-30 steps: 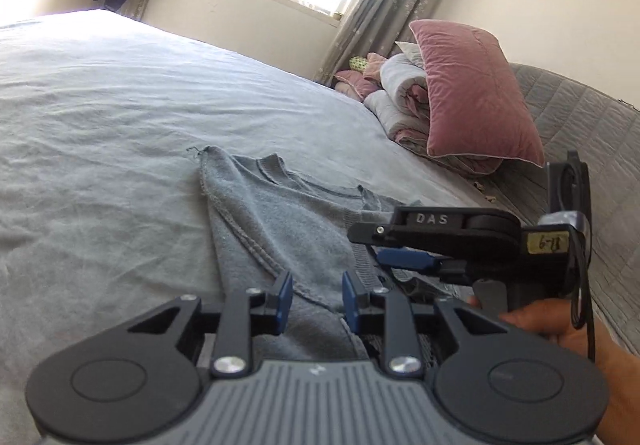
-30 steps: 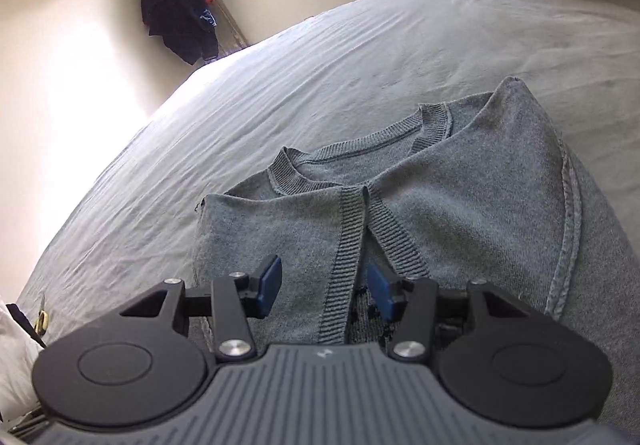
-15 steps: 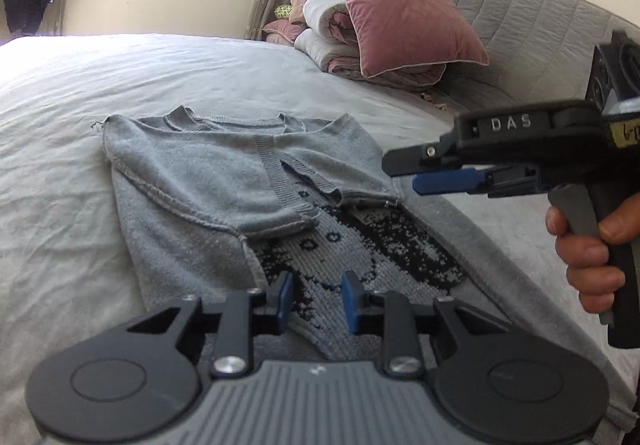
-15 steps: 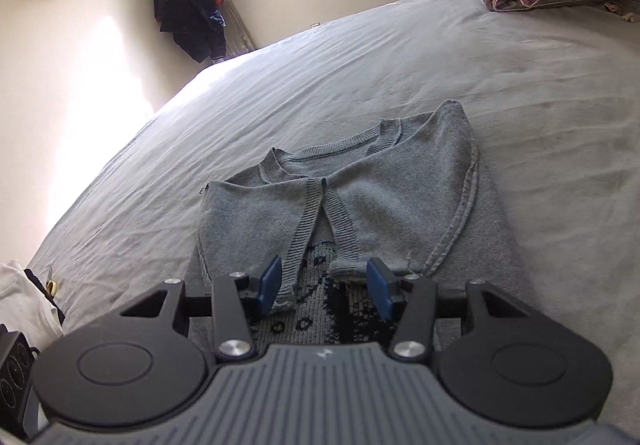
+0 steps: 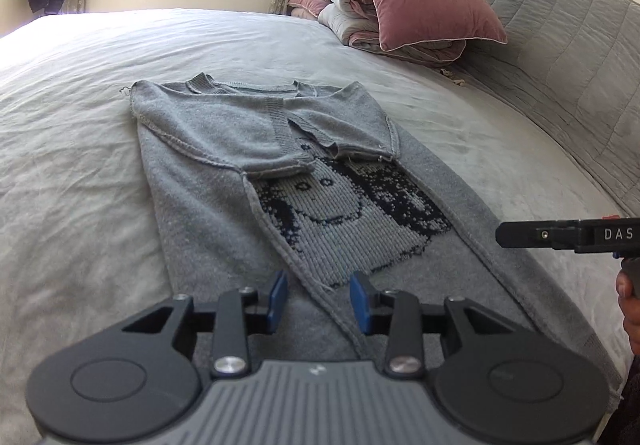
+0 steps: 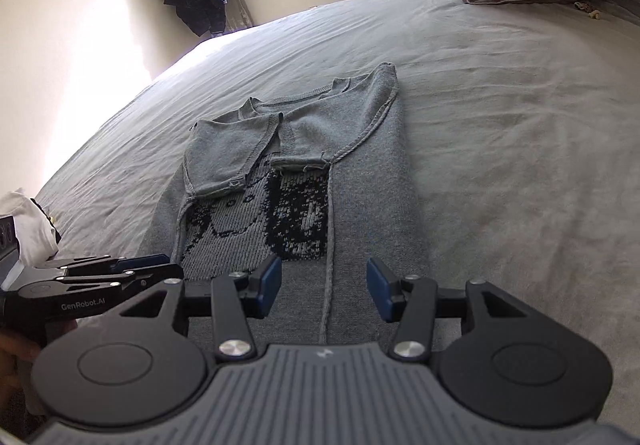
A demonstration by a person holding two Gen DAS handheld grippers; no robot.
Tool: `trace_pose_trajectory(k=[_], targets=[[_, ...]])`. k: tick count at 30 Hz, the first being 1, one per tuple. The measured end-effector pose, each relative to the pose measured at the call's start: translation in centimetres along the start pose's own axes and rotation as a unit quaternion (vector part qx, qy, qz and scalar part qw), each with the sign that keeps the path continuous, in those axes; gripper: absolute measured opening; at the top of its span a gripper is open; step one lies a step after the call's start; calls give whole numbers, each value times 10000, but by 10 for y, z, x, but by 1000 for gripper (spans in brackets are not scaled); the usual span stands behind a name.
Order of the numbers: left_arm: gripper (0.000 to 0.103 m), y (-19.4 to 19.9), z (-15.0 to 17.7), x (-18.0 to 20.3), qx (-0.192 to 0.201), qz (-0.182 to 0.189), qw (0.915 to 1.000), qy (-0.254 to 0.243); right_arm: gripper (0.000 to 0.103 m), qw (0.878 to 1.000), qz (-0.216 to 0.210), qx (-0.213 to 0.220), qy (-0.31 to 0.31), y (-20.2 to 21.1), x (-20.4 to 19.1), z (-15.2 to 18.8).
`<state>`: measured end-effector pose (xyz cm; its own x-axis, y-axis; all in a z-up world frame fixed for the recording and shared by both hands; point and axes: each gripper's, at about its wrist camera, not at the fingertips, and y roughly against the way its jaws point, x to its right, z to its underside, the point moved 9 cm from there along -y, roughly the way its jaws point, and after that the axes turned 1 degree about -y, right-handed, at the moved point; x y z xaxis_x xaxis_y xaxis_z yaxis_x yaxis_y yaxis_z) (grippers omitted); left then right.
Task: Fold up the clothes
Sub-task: 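Move both open grippers back to the sweater's ribbed hem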
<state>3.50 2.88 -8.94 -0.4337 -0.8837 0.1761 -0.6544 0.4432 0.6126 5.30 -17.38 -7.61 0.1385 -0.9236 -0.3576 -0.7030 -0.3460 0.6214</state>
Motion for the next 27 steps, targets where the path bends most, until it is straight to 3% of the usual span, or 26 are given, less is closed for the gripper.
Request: trace_pose_trajectory(k=[12,17,22,27], targets=[[39,48,53,64,-371,-88,9975,-599,52,9961,-446,-254,724,27,-27,61],[40,66,71,77,-422,-61,9984,-362,54,9934,-460,-426,959,42,-35,80],[40,80,83,86,-394,-261,9986,-254,57,9900,-532,-566,1176,57,-44,97],[41,89,86,91,-515,-251,9983,-95,57,9875,-728,-871,1092,69,-49,108]])
